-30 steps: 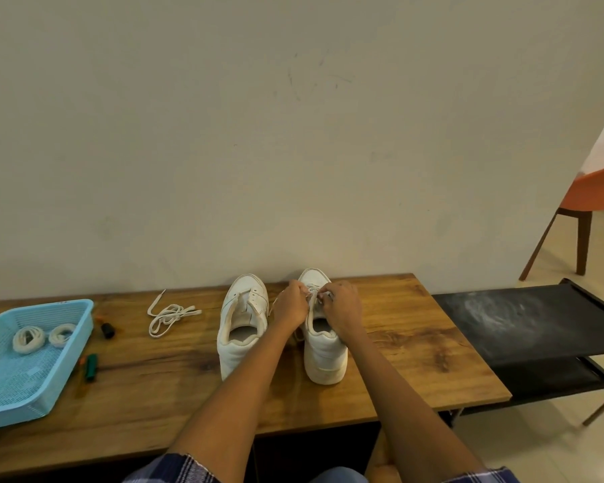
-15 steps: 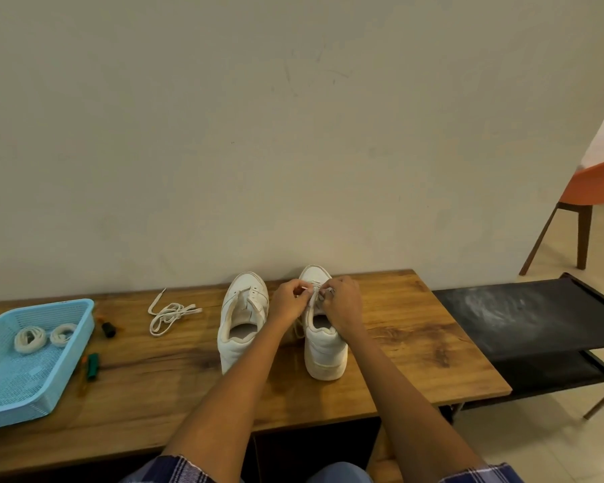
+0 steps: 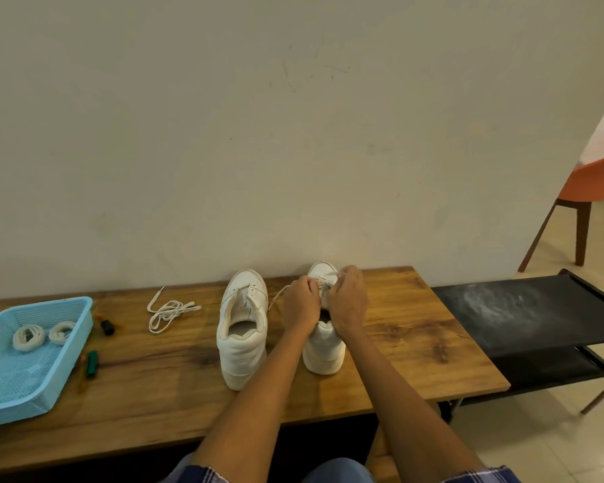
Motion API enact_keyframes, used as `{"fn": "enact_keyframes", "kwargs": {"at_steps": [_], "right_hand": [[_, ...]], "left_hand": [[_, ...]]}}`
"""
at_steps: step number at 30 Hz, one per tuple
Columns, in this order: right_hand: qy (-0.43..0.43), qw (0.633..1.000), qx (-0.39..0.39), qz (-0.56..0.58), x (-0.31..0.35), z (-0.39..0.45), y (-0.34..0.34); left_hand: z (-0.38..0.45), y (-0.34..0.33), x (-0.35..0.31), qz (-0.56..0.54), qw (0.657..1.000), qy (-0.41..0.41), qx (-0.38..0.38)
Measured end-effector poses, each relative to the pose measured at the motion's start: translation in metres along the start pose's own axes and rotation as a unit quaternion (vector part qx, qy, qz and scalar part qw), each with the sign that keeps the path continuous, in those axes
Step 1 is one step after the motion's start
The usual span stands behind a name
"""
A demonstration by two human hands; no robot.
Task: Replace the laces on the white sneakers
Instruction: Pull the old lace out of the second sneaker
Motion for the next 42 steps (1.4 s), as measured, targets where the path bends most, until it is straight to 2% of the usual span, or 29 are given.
{"fn": "enact_keyframes", "kwargs": {"at_steps": [4,7,10,13,17,20,24,27,33,35,39,42], "right_hand": [[-0.034,0.994,-0.088,0.051,-0.003,-0.004,0.012],[-0.070,0.993,-0.086,0.048,-0.011,-0.001,0.008],[-0.082,0.995,-0.048,-0.009,-0.010,0.001,0.004],[-0.041,0.999,-0.012,-0.015,-0.008,0.003,0.003],[0.010,0.992,0.115,-0.050,-0.010,0.002,-0.007],[0.022,0.972,0.202,-0.118,-0.007,0.004,-0.014],[0.009,0.958,0.220,-0.184,-0.008,0.005,-0.017],[-0.005,0.960,0.214,-0.179,-0.008,0.003,-0.017],[-0.068,0.989,0.132,-0.026,-0.021,0.003,-0.010],[-0.070,0.991,0.118,0.001,-0.024,0.003,-0.010],[-0.074,0.990,0.116,0.015,-0.024,0.003,-0.010],[-0.060,0.991,0.122,0.016,-0.023,0.003,-0.009]], "left_hand": [[-0.002,0.000,0.002,0.034,0.999,0.031,-0.013],[-0.005,0.002,0.001,0.066,0.997,0.039,-0.013],[-0.010,0.005,0.002,0.087,0.993,0.073,-0.022],[-0.019,0.007,0.000,0.093,0.990,0.101,-0.023],[-0.024,0.007,-0.007,0.128,0.987,0.093,0.003],[-0.018,0.007,-0.011,0.070,0.989,0.124,0.040],[0.004,-0.001,-0.010,0.017,0.983,0.170,0.064],[0.010,-0.011,-0.012,0.014,0.990,0.134,0.039],[0.010,-0.013,-0.003,-0.043,0.991,0.130,0.005],[0.010,-0.009,0.000,-0.006,0.994,0.113,0.008],[0.006,-0.012,-0.005,0.136,0.990,0.018,0.012],[0.008,-0.016,-0.007,0.157,0.988,0.005,0.007]]}}
Point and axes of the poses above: each hand's wrist, its own z-axis towards the middle knuckle, its own y-axis out of the back of the hand, x = y × z, the point moved 5 cm from there along z, towards the middle knuckle, and after that the axes turned 2 degrees about y, right-handed, at the moved point
